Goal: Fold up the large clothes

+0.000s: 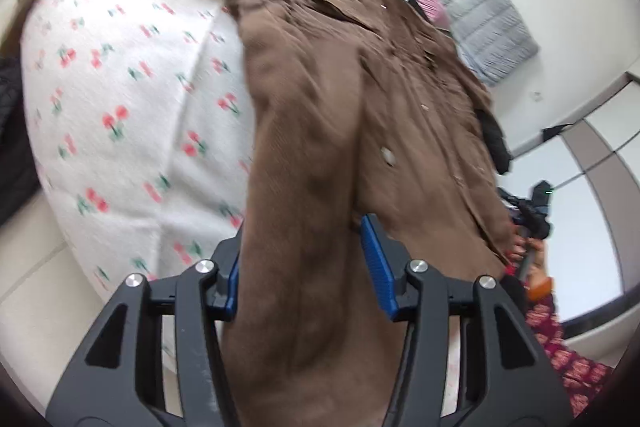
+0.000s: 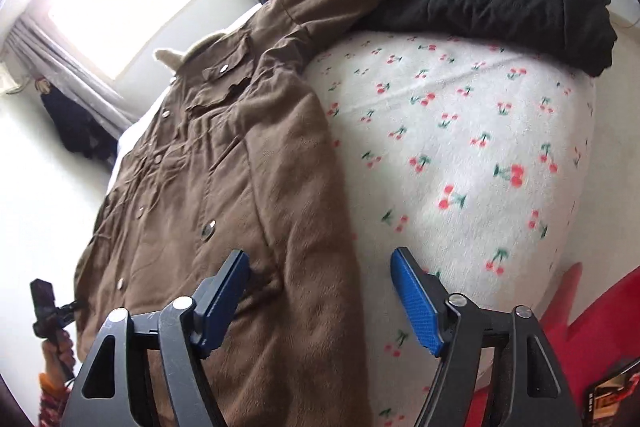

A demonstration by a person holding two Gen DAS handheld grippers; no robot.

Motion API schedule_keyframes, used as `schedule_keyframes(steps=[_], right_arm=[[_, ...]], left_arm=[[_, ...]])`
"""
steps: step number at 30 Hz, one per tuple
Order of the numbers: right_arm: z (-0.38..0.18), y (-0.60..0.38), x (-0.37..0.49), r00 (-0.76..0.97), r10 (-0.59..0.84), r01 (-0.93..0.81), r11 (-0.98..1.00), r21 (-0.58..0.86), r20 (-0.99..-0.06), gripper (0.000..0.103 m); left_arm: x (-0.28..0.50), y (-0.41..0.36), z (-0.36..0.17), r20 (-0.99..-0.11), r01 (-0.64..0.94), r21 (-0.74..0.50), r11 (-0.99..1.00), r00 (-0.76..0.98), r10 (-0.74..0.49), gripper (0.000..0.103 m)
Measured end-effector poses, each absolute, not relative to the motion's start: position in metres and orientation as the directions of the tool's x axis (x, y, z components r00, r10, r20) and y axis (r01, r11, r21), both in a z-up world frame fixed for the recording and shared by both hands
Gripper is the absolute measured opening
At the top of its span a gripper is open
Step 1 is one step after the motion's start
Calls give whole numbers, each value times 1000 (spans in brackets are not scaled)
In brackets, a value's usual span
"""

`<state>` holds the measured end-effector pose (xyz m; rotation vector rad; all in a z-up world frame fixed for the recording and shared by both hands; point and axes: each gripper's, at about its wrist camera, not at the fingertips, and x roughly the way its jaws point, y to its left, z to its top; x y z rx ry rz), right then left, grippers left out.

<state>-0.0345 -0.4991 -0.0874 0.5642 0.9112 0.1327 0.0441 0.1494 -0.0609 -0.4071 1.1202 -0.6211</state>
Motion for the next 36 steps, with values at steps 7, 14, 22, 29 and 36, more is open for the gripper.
schedule_keyframes(steps=[7, 14, 22, 29, 36], right_arm=[[-91, -483, -72, 588, 487, 44, 777, 628, -645, 60], [-87, -463, -72, 559, 433, 56, 832, 553, -708, 19], [-5, -454, -94, 651, 207, 86, 936, 342, -731, 9], [-61, -439, -85, 427, -22, 163, 985, 52, -904, 33], [-12, -452, -92, 512, -123, 239, 971, 3, -850, 59]], left_arm=[[12, 136, -61, -687, 326, -644, 692, 153, -711, 52], [3, 120, -50, -813, 319, -475, 820, 197, -547, 15], [-13, 141, 15, -779, 291, -456, 841, 326, -536, 9], [-17, 133, -37, -926, 304, -252, 919, 201, -321, 42], [-12, 150, 18, -866, 236, -36, 971, 477, -148, 79]])
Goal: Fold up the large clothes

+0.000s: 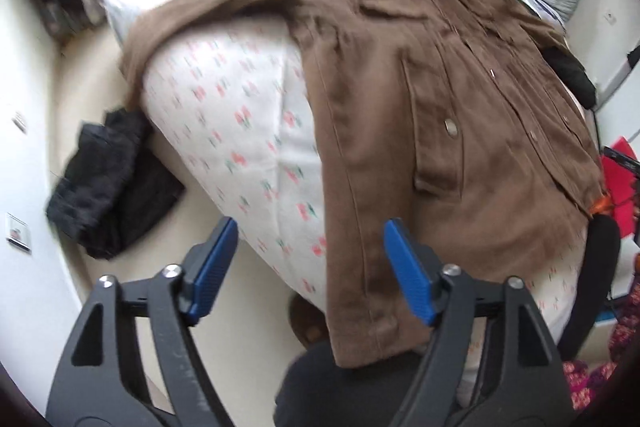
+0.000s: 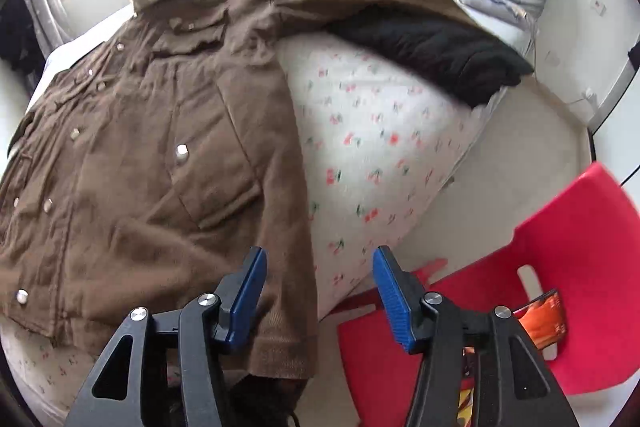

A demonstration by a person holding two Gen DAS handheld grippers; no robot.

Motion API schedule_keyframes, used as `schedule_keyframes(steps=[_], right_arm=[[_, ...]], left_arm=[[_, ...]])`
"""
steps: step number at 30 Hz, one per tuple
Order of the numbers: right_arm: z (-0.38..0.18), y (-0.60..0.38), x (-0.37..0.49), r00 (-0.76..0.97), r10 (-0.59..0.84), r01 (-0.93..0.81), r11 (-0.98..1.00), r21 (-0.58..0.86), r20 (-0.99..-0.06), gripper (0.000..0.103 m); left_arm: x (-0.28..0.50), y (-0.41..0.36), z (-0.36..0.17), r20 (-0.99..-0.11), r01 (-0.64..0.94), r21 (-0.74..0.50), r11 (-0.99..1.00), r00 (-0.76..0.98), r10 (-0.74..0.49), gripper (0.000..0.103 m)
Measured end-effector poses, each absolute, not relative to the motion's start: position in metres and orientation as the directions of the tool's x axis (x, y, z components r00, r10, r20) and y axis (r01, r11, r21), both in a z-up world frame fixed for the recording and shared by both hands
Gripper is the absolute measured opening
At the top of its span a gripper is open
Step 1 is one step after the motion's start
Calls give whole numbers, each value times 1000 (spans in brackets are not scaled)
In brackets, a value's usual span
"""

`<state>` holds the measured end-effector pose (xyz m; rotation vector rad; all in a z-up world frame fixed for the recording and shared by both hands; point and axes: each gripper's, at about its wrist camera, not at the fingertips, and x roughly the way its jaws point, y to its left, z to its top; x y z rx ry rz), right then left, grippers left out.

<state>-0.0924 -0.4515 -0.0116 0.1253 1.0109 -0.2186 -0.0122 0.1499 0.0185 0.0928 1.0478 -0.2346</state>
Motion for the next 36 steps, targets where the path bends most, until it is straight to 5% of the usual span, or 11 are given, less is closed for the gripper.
schedule_keyframes(steps=[5, 11, 19, 24, 36], right_arm=[[14, -429, -66, 570, -27, 143, 987, 67, -821, 72], [38, -374, -17, 560, 0, 31, 999, 22, -829, 72], [104, -325, 29, 626, 63, -58, 998, 34, -777, 74], [138, -314, 64, 679, 77, -81, 996, 30, -730, 82], [89, -344, 197, 621, 100, -25, 994, 108, -777, 84]], left_arm=[[8, 108, 31, -827, 312, -45, 949, 522, -211, 83], [33, 40, 37, -856, 445, -3, 895, 462, -233, 83], [73, -2, 110, -837, 492, 17, 870, 484, -257, 83], [116, -6, 153, -794, 456, 65, 888, 563, -231, 97], [301, -30, 108, -790, 344, 210, 915, 611, -49, 97]])
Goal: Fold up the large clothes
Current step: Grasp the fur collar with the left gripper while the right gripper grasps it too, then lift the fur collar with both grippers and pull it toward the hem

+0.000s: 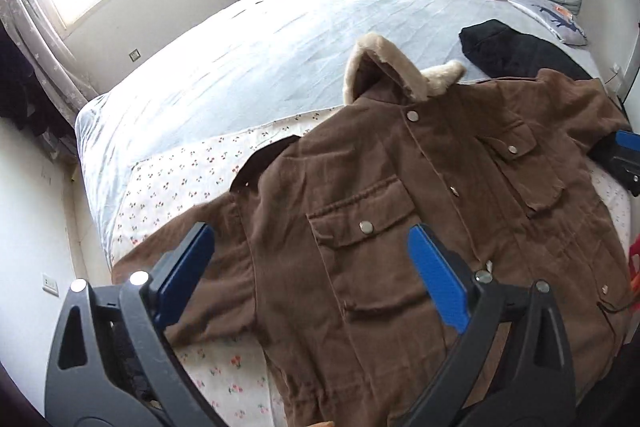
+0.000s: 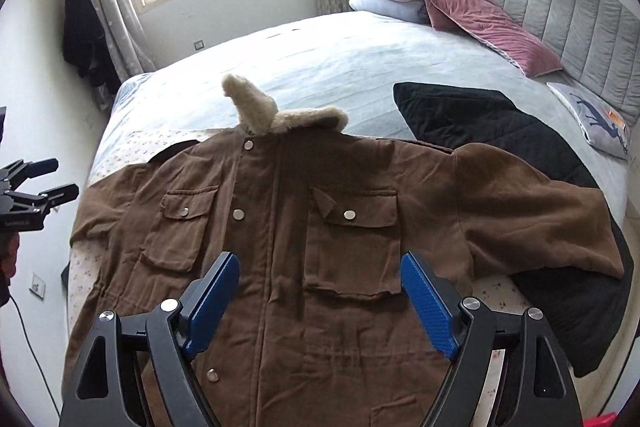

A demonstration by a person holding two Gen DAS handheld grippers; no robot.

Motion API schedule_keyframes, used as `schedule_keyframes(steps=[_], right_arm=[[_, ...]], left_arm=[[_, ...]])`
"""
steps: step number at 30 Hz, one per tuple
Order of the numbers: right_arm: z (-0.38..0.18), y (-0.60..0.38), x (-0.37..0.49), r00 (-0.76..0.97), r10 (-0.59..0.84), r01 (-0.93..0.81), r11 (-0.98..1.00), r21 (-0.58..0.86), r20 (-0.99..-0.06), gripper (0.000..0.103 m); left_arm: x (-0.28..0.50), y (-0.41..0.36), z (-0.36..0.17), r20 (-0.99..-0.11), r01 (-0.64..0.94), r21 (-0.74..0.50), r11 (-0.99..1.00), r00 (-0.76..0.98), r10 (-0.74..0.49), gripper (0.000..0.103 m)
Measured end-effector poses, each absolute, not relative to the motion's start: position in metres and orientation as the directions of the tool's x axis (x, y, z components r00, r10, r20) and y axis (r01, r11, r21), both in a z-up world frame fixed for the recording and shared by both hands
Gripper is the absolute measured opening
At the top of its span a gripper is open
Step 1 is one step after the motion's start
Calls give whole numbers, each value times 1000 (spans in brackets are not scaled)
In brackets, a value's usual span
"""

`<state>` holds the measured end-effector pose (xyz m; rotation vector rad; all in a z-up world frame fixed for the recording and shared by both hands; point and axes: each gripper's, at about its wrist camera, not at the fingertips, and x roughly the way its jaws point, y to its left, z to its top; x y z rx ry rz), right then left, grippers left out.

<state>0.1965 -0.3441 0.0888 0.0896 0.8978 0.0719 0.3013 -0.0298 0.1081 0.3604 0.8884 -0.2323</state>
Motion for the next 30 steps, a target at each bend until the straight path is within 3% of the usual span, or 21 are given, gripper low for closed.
schedule_keyframes(steps=[4, 7, 9, 16, 19, 21, 23, 26, 30], right_arm=[[59, -354, 248, 557, 127, -50, 992, 120, -821, 84], [48, -366, 295, 524, 132, -48, 991, 125, -841, 84], [47, -375, 324, 523, 134, -26, 990, 142, -841, 84], [51, -372, 428, 615, 221, -57, 970, 237, -757, 83], [33, -365, 464, 631, 312, -85, 938, 336, -711, 71], [11, -367, 479, 623, 349, -53, 912, 407, -700, 54], [-14, -369, 484, 588, 370, -29, 898, 438, -720, 44], [-45, -368, 473, 542, 371, -30, 905, 424, -754, 37], [-60, -372, 446, 545, 401, -72, 897, 435, -737, 35]], left_arm=[[368, -43, 72, -806, 317, 259, 913, 592, 23, 97], [418, -38, 57, -847, 277, 112, 954, 529, -55, 97], [443, -38, 63, -845, 253, 20, 967, 521, -119, 97], [500, -100, 122, -772, 301, -84, 950, 583, -254, 97], [515, -139, 110, -788, 354, -167, 920, 512, -341, 87], [523, -156, 80, -831, 360, -182, 915, 441, -339, 62], [525, -160, 39, -889, 329, -176, 928, 352, -293, 48], [522, -144, -7, -934, 282, -196, 939, 239, -267, 46], [518, -121, -11, -935, 211, -264, 941, 184, -304, 49]])
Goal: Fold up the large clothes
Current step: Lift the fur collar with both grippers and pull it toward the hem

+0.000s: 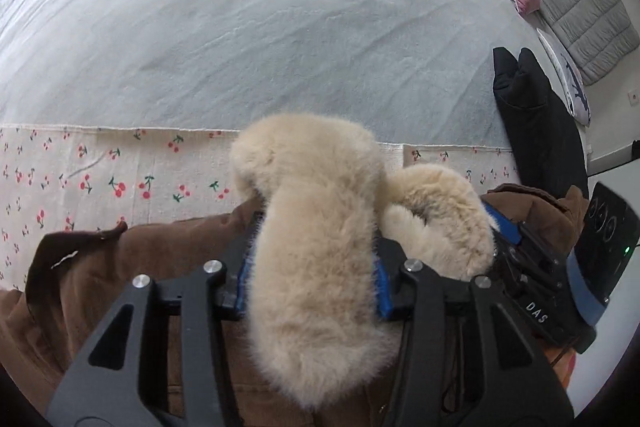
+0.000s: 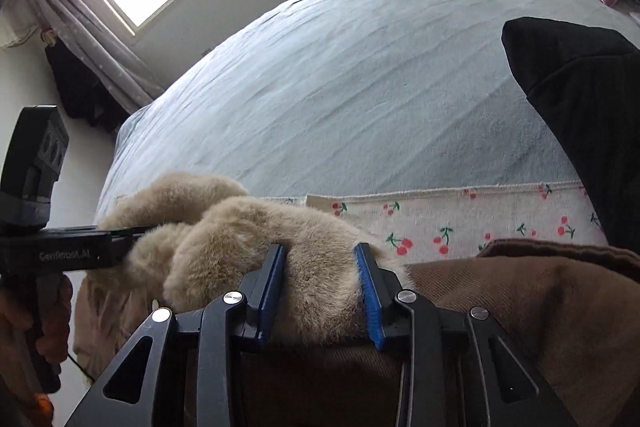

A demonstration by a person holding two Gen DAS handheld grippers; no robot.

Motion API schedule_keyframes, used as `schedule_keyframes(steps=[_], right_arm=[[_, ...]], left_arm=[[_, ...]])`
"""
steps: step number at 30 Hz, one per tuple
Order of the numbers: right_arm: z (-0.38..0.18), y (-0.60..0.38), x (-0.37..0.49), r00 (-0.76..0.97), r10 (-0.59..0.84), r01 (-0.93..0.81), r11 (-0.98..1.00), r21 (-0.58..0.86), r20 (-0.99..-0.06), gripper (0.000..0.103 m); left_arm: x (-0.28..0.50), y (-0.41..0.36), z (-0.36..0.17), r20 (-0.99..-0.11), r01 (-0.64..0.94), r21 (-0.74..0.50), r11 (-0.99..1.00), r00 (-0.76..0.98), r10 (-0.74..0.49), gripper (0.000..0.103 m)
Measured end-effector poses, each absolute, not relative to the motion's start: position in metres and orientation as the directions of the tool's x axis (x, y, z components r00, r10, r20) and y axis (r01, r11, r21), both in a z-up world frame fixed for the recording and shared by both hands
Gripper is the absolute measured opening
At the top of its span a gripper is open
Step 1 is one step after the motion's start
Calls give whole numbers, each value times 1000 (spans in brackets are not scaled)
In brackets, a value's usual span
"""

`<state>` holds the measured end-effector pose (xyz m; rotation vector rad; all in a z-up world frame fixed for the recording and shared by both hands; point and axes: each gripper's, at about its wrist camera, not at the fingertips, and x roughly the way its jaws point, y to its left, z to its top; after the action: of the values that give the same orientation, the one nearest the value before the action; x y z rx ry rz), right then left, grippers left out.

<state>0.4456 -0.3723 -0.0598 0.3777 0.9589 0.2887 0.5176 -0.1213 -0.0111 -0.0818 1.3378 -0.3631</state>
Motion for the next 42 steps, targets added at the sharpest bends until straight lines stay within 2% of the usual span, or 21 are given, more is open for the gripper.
schedule_keyframes(steps=[2, 4, 6, 11, 13, 14, 15, 17, 22, 24, 28, 31, 32, 34, 35, 37, 39, 42], right_arm=[[-61, -375, 438, 541, 413, -71, 890, 450, -733, 35], [-62, -375, 433, 541, 413, -71, 890, 450, -733, 35], [-62, -372, 431, 548, 395, -74, 901, 428, -737, 35], [-61, -356, 427, 555, 360, -90, 922, 376, -750, 35], [-61, -349, 427, 549, 360, -95, 923, 372, -754, 35], [-61, -348, 424, 544, 362, -95, 923, 373, -757, 35], [-59, -349, 423, 537, 364, -94, 923, 374, -761, 35], [-53, -354, 424, 512, 369, -79, 920, 385, -776, 37], [-7, -358, 425, 511, 454, -94, 874, 477, -730, 58], [14, -342, 428, 540, 416, -118, 898, 423, -731, 65], [17, -290, 445, 482, 386, -196, 922, 333, -786, 67], [2, -247, 450, 461, 234, -229, 963, 140, -856, 67], [-7, -241, 449, 458, 171, -255, 965, 56, -873, 66], [-14, -240, 437, 483, 86, -305, 949, -76, -871, 51], [-11, -243, 433, 495, 58, -291, 951, -103, -867, 21], [-6, -273, 421, 538, 70, -222, 973, -61, -840, 14], [-4, -293, 411, 561, 122, -173, 985, 28, -819, 12], [-5, -298, 397, 602, 119, -154, 988, 31, -790, 11]], left_arm=[[518, -123, 3, -929, 194, -278, 941, 194, -314, 49], [518, -134, 19, -927, 219, -245, 945, 234, -294, 55], [523, -152, 21, -932, 247, -219, 944, 234, -277, 73], [532, -177, -14, -978, 219, -59, 974, 181, -100, 73], [525, -170, -18, -975, 214, -59, 975, 198, -103, 60], [520, -163, -16, -966, 214, -87, 973, 219, -135, 35], [515, -155, -13, -951, 216, -152, 964, 235, -202, 23], [497, -132, -4, -887, 243, -277, 930, 308, -344, 18], [452, -84, -6, -718, 308, -491, 815, 386, -579, 14], [436, -73, -4, -652, 337, -540, 771, 412, -637, 14], [410, -58, 0, -555, 363, -608, 706, 442, -705, 13], [399, -46, 2, -516, 374, -609, 700, 483, -707, 13], [396, -42, 2, -516, 377, -600, 706, 491, -702, 13], [397, -41, -3, -548, 383, -581, 718, 468, -693, 13], [397, -42, -7, -567, 384, -566, 729, 461, -683, 13], [400, -48, -8, -592, 391, -540, 745, 452, -667, 16], [400, -47, -2, -603, 382, -528, 758, 460, -652, 36], [400, -43, 19, -643, 363, -433, 825, 518, -565, 49]])
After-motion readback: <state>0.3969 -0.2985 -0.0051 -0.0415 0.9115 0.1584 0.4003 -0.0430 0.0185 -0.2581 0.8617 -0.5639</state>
